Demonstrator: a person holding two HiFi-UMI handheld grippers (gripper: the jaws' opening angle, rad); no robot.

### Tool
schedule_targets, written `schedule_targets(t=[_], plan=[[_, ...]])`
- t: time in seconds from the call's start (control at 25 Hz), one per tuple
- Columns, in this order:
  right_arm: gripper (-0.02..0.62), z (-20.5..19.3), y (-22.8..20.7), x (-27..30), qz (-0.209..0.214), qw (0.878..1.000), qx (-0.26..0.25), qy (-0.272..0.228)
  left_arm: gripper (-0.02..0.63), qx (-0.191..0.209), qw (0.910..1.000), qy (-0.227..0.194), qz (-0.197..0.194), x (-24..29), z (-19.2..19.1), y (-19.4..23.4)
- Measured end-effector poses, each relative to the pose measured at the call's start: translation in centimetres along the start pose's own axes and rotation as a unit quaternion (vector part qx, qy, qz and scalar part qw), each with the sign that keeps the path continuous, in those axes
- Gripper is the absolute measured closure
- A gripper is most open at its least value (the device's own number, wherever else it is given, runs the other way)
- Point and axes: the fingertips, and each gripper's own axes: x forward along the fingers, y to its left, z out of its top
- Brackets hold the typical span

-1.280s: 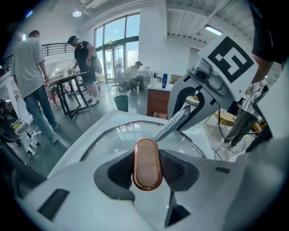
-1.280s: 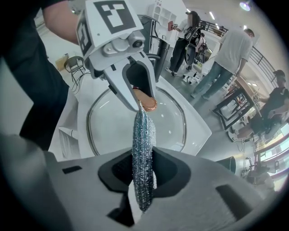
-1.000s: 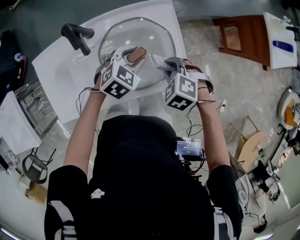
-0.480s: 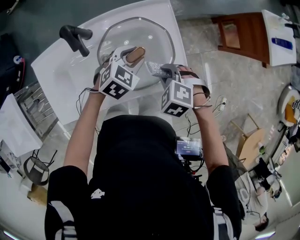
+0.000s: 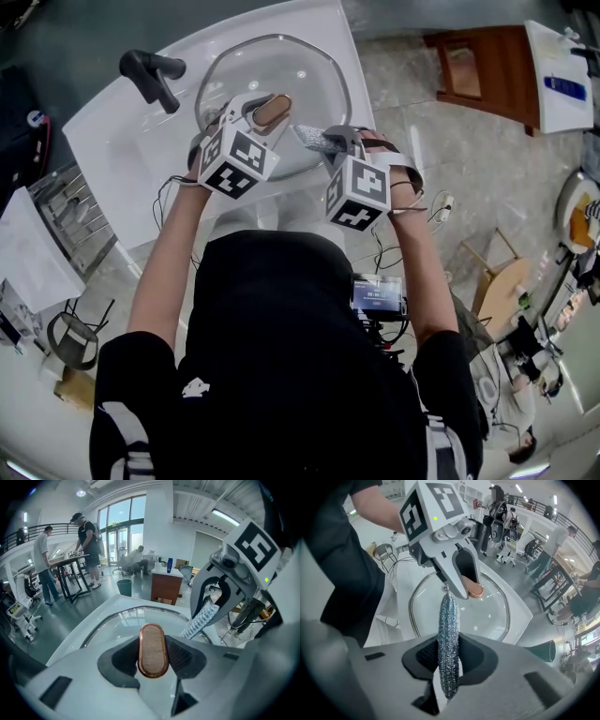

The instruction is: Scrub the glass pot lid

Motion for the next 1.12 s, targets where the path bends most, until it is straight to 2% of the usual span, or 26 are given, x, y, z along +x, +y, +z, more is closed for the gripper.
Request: schedule_targets(t=[1.12], plan=[[0.528, 0.2, -6.4, 0.5, -0.041, 0.999, -0.012, 0.019, 0.439, -0.003, 1.0000, -0.003, -0.004, 0.0, 0.0, 0.0]])
